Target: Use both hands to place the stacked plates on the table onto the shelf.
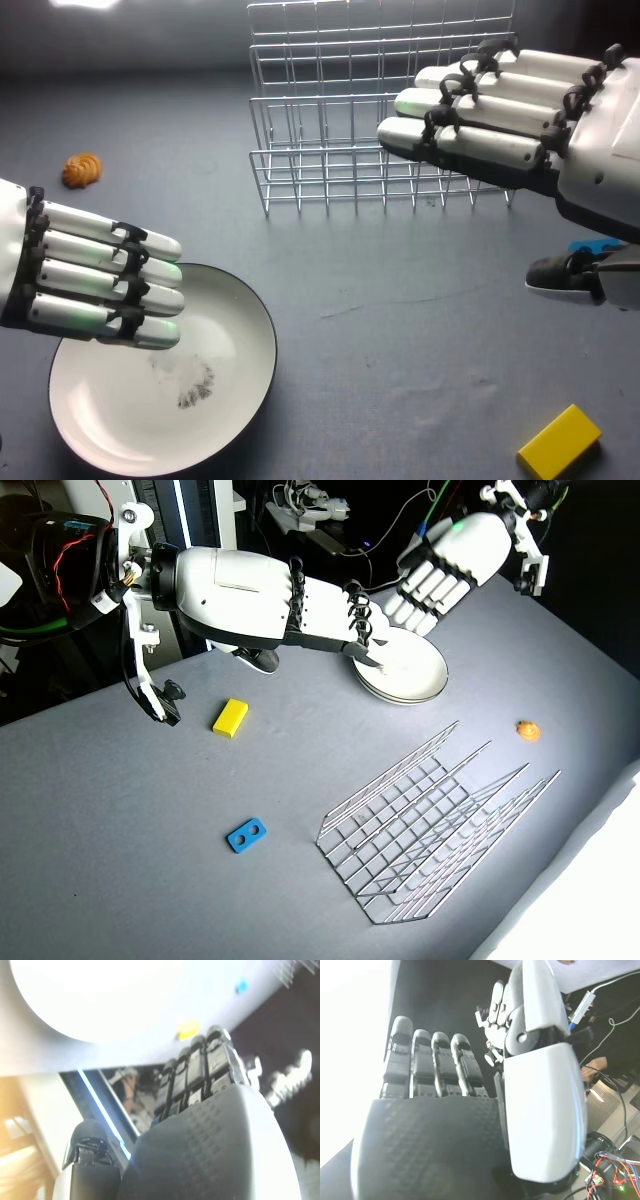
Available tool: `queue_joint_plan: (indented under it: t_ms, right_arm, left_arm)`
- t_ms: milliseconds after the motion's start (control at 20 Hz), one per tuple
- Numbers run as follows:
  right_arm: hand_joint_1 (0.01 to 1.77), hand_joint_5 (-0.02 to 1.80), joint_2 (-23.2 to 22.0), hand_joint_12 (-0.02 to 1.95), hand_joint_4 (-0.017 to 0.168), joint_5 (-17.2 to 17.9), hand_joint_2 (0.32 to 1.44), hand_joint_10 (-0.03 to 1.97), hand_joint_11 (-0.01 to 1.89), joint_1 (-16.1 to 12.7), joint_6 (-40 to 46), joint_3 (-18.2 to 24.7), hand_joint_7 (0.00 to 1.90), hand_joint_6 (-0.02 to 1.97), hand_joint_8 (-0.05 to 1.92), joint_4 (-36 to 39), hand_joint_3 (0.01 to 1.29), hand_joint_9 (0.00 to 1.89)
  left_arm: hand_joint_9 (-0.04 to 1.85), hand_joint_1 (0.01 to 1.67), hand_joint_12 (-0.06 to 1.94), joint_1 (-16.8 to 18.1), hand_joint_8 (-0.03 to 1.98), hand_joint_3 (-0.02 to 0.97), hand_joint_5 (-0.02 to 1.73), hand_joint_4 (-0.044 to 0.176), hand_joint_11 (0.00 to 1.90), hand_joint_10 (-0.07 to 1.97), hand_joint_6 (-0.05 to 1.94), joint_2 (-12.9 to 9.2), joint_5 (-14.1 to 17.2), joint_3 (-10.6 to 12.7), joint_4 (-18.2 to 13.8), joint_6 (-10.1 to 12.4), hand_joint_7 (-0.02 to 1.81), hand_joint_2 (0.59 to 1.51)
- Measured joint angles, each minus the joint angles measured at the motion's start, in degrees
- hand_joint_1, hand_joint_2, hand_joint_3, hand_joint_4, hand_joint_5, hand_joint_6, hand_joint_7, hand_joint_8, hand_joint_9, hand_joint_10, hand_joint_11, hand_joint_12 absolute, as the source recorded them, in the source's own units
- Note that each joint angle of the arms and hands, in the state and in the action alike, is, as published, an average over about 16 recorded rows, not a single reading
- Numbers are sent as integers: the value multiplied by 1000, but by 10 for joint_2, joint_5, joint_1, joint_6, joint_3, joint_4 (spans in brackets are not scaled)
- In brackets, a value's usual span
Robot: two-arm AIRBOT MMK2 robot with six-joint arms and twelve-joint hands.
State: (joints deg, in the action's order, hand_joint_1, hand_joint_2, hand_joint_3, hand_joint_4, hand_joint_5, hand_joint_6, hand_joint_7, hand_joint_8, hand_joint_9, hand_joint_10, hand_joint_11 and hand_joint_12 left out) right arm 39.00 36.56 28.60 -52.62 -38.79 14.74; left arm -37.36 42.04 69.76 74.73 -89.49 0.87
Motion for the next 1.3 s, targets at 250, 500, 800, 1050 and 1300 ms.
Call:
queue_joint_plan:
  t_ms: [250, 500, 800, 1050, 1300]
  right_arm:
    - [1220, 57, 0, 354, -1, 0, 957, 9, 15, 1, 0, 0, 21, 23, 13, 1, 18, 21]
    - [1202, 55, 0, 337, -1, 0, 962, 10, 15, 2, -1, 0, 20, 22, 13, 2, 18, 19]
    - [1196, 60, 0, 332, -1, 0, 966, 10, 15, 3, -1, 0, 22, 23, 13, 1, 18, 19]
    - [1211, 64, 0, 339, -1, 0, 971, 11, 15, 4, -3, 0, 22, 22, 13, 1, 18, 18]
    - [1218, 63, 0, 334, -1, 0, 973, 11, 15, 5, -3, 0, 23, 23, 14, 1, 17, 18]
  left_arm:
    - [21, 14, -10, -40, -15, 10, 19, -1, 16, 7, -10, 13, -25, 27, 6, -17, 16, 1165]
    - [21, 15, -11, -67, -15, 10, 18, -1, 17, 7, -10, 19, -36, 43, 10, -44, 13, 1162]
    - [20, 16, -10, -89, -15, 10, 21, -1, 16, 7, -5, 21, -47, 54, 26, -71, 11, 1163]
    - [20, 16, -10, -100, -15, 10, 24, 1, 17, 7, -1, 21, -48, 55, 29, -78, 11, 1164]
    - [20, 17, -9, -112, -15, 10, 21, 1, 16, 7, 3, 22, -58, 55, 27, -74, 11, 1165]
